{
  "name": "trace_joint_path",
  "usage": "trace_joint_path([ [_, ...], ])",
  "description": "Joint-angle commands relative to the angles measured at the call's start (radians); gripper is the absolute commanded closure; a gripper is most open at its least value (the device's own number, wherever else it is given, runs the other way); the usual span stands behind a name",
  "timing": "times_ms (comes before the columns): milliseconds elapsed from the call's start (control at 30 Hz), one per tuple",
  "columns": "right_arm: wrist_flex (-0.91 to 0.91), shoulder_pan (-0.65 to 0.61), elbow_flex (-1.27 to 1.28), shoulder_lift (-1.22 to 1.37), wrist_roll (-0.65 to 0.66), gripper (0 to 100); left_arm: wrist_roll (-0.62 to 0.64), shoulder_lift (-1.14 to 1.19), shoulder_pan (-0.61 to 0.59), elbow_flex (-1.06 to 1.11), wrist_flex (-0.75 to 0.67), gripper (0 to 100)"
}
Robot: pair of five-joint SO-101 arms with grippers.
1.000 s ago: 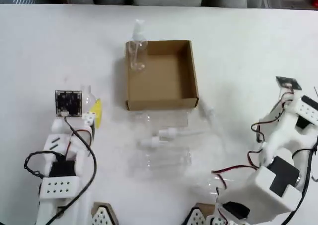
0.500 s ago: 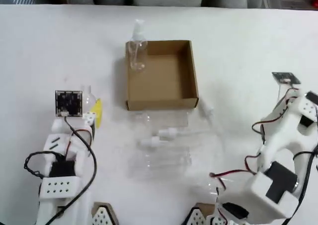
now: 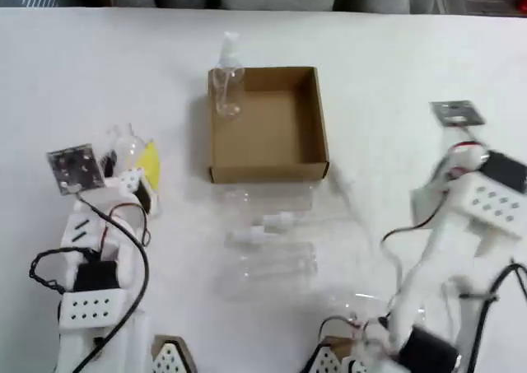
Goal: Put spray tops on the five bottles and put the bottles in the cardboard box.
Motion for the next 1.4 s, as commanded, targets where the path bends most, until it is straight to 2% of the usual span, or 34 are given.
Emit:
trace_joint_path([
  [0, -0.013, -0.18, 0.077, -0.179, -0.115, 98.1, 0.086, -0.021, 0.048, -0.144, -0.028, 98],
  [167, -0.166, -0.449, 0.203, -0.366, -0.311, 98.1, 0.109, -0.021, 0.176, -0.192, -0.028, 98],
  [333, -0.331, -0.638, 0.318, -0.519, -0.331, 98.1, 0.109, -0.021, 0.236, -0.164, -0.04, 98],
  [400, -0.39, -0.723, 0.39, -0.575, -0.342, 98.1, 0.109, -0.021, 0.255, -0.124, -0.114, 98],
  [500, -0.522, -0.9, 0.534, -0.65, -0.476, 98.1, 0.107, -0.021, 0.268, -0.049, -0.313, 98],
  [567, -0.651, -0.992, 0.657, -0.697, -0.571, 98.1, 0.115, -0.021, 0.269, -0.018, -0.434, 98],
  [633, -0.828, -1.055, 0.778, -0.748, -0.601, 98.1, 0.115, -0.015, 0.269, -0.008, -0.474, 98],
  [767, -1.165, -1.139, 0.993, -0.855, -0.606, 98.1, 0.117, -0.015, 0.269, -0.006, -0.436, 98],
  [900, -1.382, -1.211, 1.177, -0.958, -0.608, 98.1, 0.117, -0.015, 0.269, -0.005, -0.427, 98],
  [1100, -1.509, -1.328, 1.284, -1.092, -0.608, 98.1, 0.115, -0.016, 0.312, 0.037, -0.431, 98],
  [1367, -1.573, -1.316, 1.31, -1.125, -0.608, 98.1, 0.114, -0.021, 0.334, 0.058, -0.427, 98],
])
